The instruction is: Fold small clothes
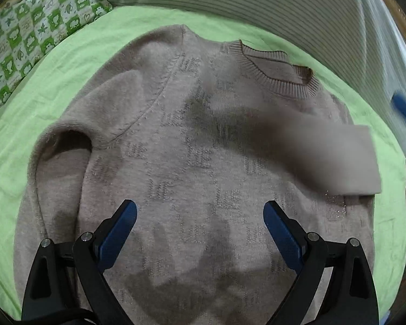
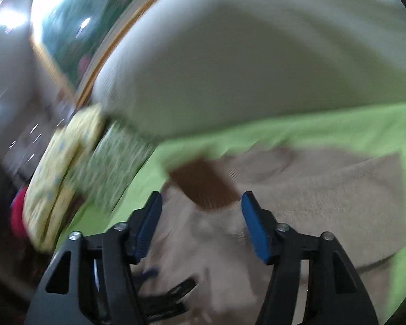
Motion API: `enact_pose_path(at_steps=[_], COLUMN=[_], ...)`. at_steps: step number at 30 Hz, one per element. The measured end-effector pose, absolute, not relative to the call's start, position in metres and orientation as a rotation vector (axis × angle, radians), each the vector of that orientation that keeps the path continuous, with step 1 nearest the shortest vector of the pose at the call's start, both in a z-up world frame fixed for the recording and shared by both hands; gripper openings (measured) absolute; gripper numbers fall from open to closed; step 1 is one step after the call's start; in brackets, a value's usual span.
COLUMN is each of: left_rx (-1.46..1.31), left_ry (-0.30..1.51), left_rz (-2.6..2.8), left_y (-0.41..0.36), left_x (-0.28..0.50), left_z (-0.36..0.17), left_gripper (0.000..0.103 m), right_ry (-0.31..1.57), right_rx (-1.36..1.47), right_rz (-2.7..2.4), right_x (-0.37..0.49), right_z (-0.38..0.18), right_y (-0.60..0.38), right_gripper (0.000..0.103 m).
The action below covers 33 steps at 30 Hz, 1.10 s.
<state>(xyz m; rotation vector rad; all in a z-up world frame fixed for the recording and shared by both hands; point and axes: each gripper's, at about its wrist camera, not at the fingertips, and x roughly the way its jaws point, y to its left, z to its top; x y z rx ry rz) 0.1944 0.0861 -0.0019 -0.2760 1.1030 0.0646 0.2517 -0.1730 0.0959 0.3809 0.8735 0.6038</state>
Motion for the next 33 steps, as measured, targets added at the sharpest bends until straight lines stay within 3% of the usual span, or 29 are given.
enact_pose_path(at_steps=[13, 14, 16, 17, 19, 24, 30, 32, 33], left_rx=[-0.616, -0.594, -0.505, -0.484, -0.495, -0.43, -0.487, -0.545, -0.579], left_ry=[1.124, 1.102, 1.083, 1.074, 1.035, 0.856, 0.916, 0.963, 0.991], left_rz=[0.157, 0.154, 0.14, 0.115, 0.083, 0.123, 0.198, 0.158, 0.135], left_y=[0.093, 0.09, 0.083, 0.082, 0.087, 0.117, 0.15, 0.156, 0.157], left_x=[0.266, 0.271, 0.277, 0.28, 0.278, 0.246, 0.239, 0.234, 0.231], left_z=[-0.04, -0.038, -0.029, -0.025, -0.012, 0.03, 0.005, -0.001, -0.004], left_gripper=[0.093, 0.087, 0.036, 0.026, 0.016, 0.006, 0.002, 0.013, 0.033], right_ry=[0.977, 0.979, 0.975, 0.974, 0.968, 0.956, 1.03, 1.046, 1.041], right_rx=[0.531, 0.541, 0.561, 0.56, 0.563, 0.55, 0.516, 0.51, 0.516], right_rz=[0.024, 0.004, -0.029, -0.04, -0.055, -0.067, -0.031, -0.025, -0.02], right_x=[0.256, 0.257, 0.262, 0.262, 0.266, 0.286, 0.316, 0.323, 0.324], right_z=[0.031, 0.03, 0.022, 0.021, 0.02, 0.012, -0.014, -0.021, -0.02], right_y=[-0.369, -0.373, -0.394, -0.393, -0.403, -0.399, -0.373, -0.366, -0.366], right_gripper=[0.064, 0.064, 0.064, 0.065, 0.065, 0.065, 0.065, 0.065, 0.065])
